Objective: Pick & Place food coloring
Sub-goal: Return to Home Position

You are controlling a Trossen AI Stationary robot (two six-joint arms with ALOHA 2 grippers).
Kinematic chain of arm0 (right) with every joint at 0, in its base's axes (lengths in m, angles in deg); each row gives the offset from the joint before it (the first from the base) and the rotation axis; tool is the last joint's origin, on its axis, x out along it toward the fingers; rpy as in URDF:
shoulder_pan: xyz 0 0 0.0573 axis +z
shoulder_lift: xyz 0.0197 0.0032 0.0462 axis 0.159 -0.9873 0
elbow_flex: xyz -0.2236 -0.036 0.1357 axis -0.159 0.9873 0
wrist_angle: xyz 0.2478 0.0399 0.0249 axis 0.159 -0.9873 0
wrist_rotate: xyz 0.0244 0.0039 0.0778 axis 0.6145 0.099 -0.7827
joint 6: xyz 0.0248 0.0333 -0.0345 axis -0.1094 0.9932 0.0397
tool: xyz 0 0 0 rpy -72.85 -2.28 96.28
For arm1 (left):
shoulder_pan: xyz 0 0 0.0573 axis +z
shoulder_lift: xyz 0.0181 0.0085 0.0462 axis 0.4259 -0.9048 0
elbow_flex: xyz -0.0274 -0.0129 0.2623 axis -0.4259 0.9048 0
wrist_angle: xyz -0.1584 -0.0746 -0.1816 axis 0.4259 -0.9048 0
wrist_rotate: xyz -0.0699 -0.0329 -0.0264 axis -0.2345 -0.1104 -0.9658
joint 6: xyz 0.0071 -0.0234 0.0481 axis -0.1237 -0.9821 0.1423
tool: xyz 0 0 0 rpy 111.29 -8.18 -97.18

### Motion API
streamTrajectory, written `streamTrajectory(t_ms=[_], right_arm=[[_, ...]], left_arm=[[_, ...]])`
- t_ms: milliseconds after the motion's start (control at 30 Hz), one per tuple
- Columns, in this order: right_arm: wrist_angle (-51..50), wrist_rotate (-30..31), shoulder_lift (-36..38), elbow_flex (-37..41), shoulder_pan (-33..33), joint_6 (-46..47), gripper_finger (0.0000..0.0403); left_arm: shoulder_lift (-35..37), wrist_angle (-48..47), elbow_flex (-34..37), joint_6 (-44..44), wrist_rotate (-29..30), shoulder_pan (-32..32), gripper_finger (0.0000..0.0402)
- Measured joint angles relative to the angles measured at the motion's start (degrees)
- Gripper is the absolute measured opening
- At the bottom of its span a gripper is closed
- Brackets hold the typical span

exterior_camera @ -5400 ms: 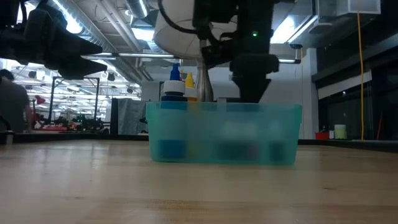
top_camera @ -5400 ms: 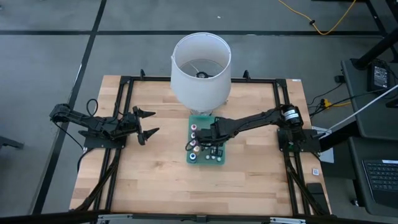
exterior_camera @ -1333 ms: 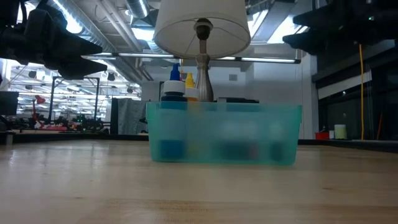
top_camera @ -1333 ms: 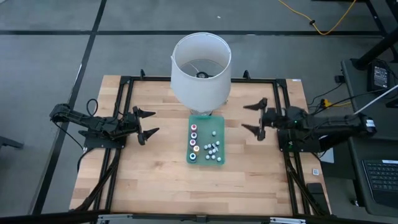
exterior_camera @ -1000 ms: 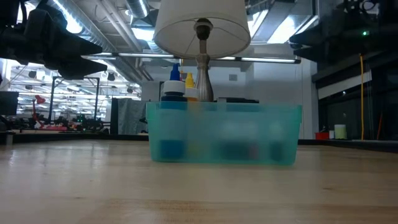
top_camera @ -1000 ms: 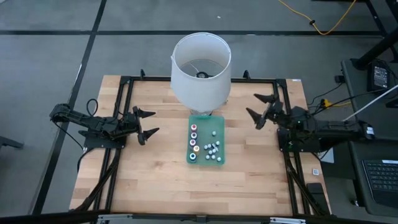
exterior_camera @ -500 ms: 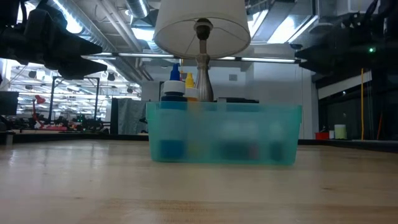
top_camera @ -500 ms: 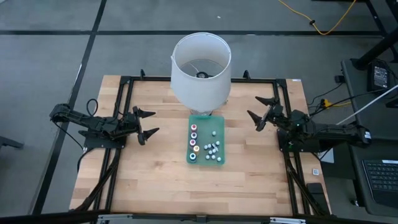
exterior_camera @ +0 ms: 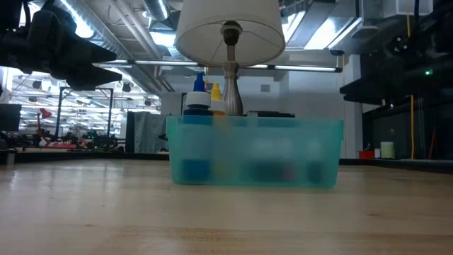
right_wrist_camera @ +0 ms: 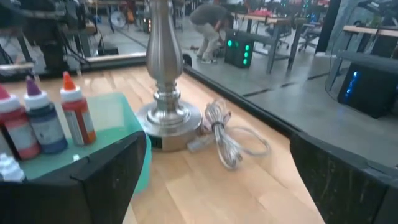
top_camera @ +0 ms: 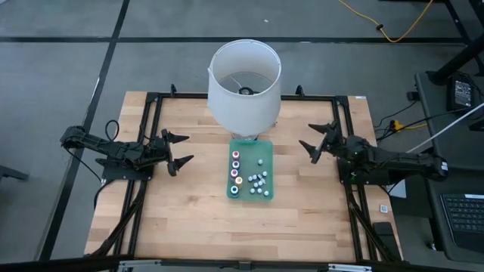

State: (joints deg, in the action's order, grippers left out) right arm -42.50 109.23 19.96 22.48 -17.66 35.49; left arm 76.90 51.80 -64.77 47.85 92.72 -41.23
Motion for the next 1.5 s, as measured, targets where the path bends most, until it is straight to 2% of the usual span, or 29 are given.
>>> streamTrajectory(t_ms=[533, 1500], right_arm=[[0.23, 0.00, 10.92, 0.00, 0.02, -0.02, 0.0397], [0.23, 0.00, 10.38, 0.00, 0.02, -0.04, 0.0397]], left_arm=[[0.02, -0.02, 0.00, 0.01, 0.00, -0.01, 0.0400], [0.01, -0.02, 0.00, 0.00, 0.02, 0.01, 0.0400]])
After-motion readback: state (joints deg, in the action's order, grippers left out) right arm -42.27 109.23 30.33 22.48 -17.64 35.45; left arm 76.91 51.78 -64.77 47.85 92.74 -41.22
